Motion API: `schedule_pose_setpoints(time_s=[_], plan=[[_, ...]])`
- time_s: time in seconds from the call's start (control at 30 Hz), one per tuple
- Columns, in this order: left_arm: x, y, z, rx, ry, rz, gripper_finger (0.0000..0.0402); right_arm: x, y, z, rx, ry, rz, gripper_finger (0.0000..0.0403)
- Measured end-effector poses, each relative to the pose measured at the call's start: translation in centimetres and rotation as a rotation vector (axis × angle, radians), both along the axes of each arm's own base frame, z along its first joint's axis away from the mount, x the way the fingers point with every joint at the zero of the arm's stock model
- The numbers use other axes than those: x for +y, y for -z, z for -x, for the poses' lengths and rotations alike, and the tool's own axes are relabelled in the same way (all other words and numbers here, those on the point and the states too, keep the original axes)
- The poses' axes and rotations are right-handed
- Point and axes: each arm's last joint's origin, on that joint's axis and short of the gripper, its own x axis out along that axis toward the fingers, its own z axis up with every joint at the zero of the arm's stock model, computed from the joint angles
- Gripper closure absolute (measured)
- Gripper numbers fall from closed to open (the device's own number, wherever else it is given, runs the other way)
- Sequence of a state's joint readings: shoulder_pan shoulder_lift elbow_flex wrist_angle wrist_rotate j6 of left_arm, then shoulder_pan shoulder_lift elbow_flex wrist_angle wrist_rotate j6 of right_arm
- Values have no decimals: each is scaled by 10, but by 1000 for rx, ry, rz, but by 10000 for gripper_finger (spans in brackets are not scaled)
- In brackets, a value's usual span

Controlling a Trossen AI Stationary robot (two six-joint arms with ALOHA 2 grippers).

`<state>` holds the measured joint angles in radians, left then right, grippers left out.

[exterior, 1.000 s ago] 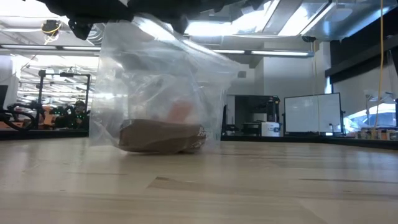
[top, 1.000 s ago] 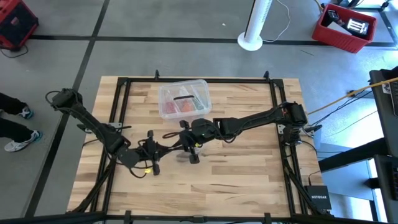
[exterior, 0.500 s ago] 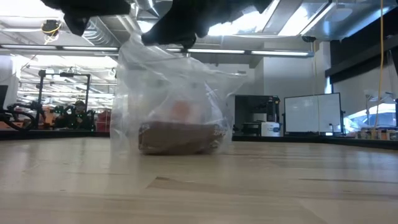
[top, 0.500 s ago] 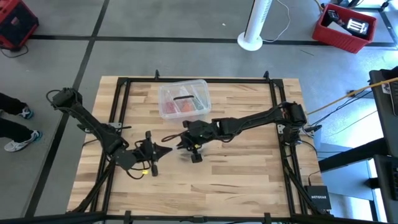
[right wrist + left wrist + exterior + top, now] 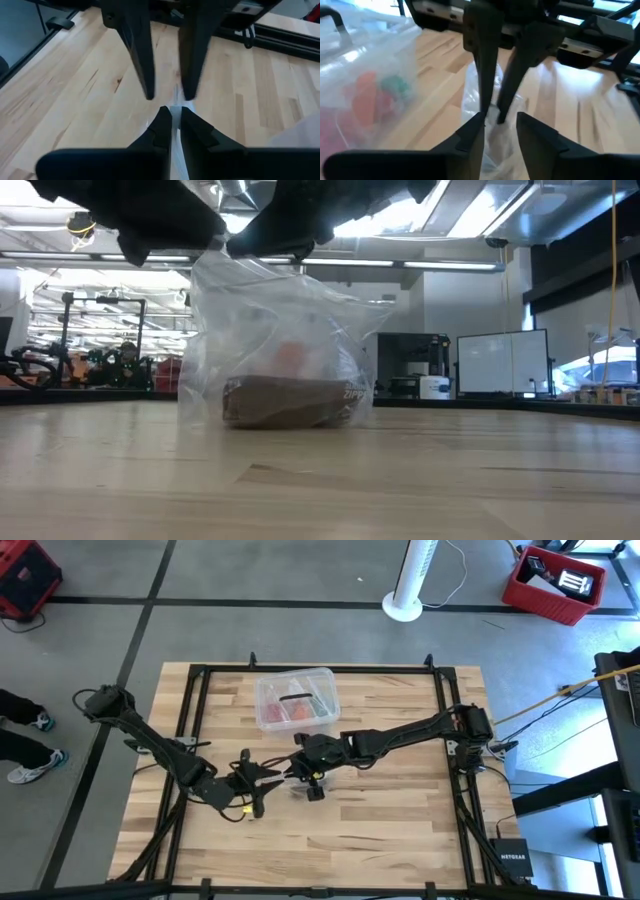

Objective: Roll bandage
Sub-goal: Close the transparent zip bag

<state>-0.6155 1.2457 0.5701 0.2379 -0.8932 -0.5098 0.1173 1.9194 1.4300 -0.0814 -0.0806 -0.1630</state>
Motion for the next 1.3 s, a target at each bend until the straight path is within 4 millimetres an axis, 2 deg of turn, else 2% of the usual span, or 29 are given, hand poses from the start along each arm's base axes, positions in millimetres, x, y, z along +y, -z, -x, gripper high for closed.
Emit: schedule_pose_setpoints(time_s=[0.13,0.23,0.53,0.97,1.3], plan=[[4,0,-2,8,-7,-33,285,0,0,0,-3,-1,2,373],[6,-1,-4,8,-9,-23,294,0,0,0,-3,-2,2,372],[8,1,-5,45,21,-74,394,0,0,0,0,-2,3,371],[15,3,0,74,-183,-248,401,-5,-6,1,-10,118,75,370],[16,5,2,88,-232,-300,402,-9,-26,17,233,152,238,370]])
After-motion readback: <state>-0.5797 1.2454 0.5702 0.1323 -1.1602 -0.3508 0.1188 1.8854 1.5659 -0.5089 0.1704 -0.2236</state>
